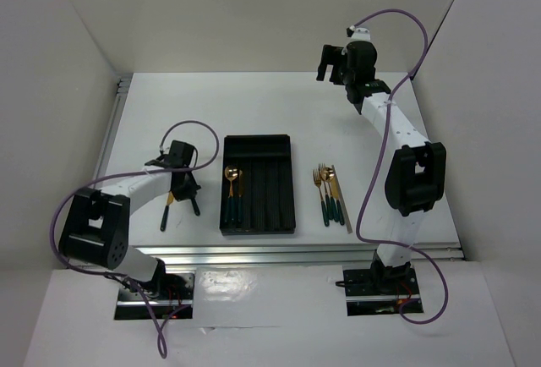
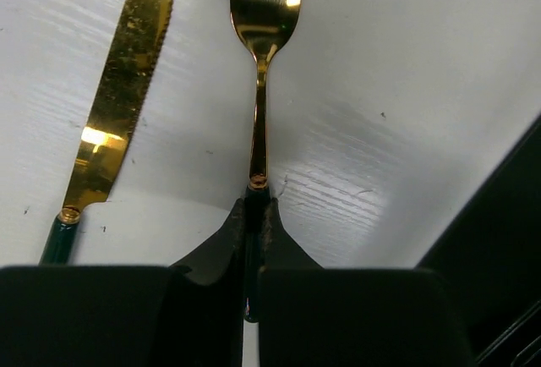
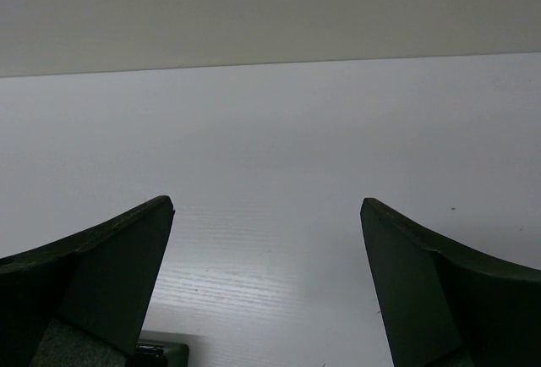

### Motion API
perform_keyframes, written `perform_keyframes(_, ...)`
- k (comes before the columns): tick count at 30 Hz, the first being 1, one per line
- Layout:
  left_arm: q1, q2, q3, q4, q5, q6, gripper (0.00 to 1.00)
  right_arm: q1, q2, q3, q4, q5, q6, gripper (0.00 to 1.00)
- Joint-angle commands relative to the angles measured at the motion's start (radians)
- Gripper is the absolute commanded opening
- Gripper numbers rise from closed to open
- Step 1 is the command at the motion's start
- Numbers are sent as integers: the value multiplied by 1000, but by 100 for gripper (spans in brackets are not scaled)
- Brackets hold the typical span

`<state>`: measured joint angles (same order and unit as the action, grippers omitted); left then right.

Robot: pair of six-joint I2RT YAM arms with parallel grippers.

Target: Sort the eating utensils into containers

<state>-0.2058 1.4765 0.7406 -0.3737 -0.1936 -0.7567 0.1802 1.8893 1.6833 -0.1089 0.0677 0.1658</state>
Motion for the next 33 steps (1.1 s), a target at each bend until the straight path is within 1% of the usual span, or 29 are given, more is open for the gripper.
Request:
perform_keyframes(1,-20,74,-24,-57,23,5,0,-2,7,52,11,15,-6,100)
perform_keyframes(4,-30,84,2,-70,33,14,0,-2,7,52,11,15,-6,100)
perform_keyframes(9,-75,-19,77,-143,33,45,0,-2,7,52,11,24,-6,100)
perform_keyframes(12,-75,-111,86,-166,22,65,0,-2,7,52,11,24,-6,100)
perform_keyframes(17,-84,-191,152,-276,22,111,0,-2,7,52,11,24,-6,100)
perform_keyframes(19,-98,-238,187,-304,31,125,0,-2,7,52,11,24,-6,100)
perform_keyframes(22,-118,-297,220,-315,111,151,0,-2,7,52,11,24,-6,100)
perform_keyframes(23,-118,-297,235,-297,172,151,0,-2,7,52,11,24,-6,100)
perform_keyframes(25,-167,-311,235,-243,215,131,0,-2,7,52,2,15,-6,100)
perform_keyframes(27,-204,-311,226,-191,244,79,0,-2,7,61,2,15,-6,100)
perform_keyframes(28,-243,-311,226,-160,253,62,0,-2,7,61,2,15,-6,100)
perform_keyframes(29,-263,-299,214,-102,253,45,0,-2,7,61,2,15,-6,100)
perform_keyframes(33,-357,-236,204,17,241,-56,0,-2,-2,61,2,15,-6,100)
